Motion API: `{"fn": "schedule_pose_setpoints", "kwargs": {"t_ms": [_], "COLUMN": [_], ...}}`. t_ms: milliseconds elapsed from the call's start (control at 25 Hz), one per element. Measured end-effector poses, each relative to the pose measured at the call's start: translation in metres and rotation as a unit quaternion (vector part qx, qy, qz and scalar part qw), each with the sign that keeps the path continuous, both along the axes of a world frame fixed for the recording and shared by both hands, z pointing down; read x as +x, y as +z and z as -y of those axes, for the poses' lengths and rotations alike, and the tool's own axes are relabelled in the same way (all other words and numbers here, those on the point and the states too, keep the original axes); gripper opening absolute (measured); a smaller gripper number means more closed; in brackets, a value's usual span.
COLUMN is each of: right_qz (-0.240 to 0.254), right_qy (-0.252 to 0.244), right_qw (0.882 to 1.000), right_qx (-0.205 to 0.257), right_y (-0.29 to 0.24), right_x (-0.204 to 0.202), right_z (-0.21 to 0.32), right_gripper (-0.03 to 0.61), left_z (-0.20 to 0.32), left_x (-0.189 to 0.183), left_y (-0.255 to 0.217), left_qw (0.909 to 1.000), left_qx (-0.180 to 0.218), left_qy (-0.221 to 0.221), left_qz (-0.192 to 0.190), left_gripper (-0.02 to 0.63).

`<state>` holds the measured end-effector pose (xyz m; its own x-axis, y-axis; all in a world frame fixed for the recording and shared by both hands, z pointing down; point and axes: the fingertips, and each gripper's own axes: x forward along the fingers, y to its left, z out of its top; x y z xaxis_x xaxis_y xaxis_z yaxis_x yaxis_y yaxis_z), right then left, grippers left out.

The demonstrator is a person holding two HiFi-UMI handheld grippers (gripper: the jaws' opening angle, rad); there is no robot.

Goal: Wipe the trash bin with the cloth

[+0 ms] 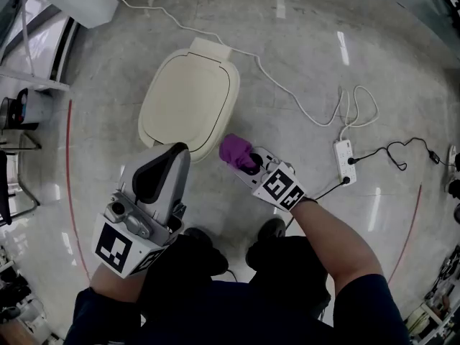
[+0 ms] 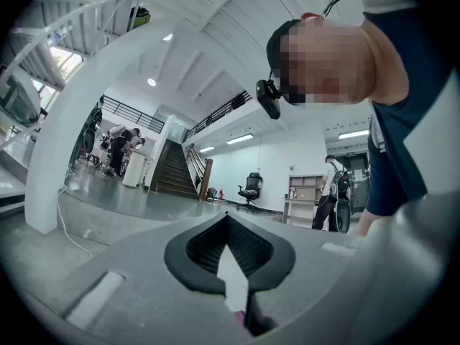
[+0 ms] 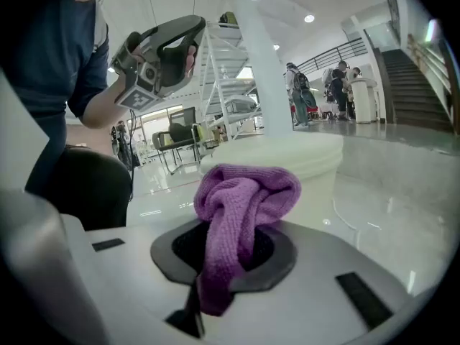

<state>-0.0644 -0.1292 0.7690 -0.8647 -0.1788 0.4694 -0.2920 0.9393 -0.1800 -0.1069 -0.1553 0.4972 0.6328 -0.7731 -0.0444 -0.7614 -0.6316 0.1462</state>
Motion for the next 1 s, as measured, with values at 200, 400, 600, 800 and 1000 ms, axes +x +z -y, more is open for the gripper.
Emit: {"fn": "schedule_pose_setpoints", "kwargs": {"t_ms": [200,400,600,800,1000], "right_qz": [-0.003,0.01,0.03,0.042,0.049], "right_qy": [0.026,0.056,0.073,0.085,0.093], "right_qw": [1.0,0.998,0.997,0.995,0.994], "right_qx": [0.011,0.015,0.013,0.017,0.025], "right_y": [-0.084,-0.183,-0.289,-0.395,-0.487], "right_x": [0.021,0.027,0.023,0.02,0.011], "right_z": [-0.003,-0.009,-0.023,-0.03,-0.052], "right_gripper": [0.069,0.069,0.069,0.069,0.069], "left_z": [-0.013,-0.026,-0.045,-0.066,-0.103], "left_x": [0.004,0.0,-0.006,-0.02,-0.033], "left_y": [-0.07,-0.154,-0.24,-0.335,-0.408], "left_qw": [0.9997,0.9996,0.9995,0.9988,0.9986], "left_qx": [-0.02,-0.023,-0.023,-0.01,-0.024], "left_qy": [0.0,-0.011,-0.022,-0.045,-0.046], "left_qz": [0.013,0.006,-0.001,-0.017,-0.011], "left_gripper": [-0.002,-0.002,-0.002,-0.002,-0.002]}}
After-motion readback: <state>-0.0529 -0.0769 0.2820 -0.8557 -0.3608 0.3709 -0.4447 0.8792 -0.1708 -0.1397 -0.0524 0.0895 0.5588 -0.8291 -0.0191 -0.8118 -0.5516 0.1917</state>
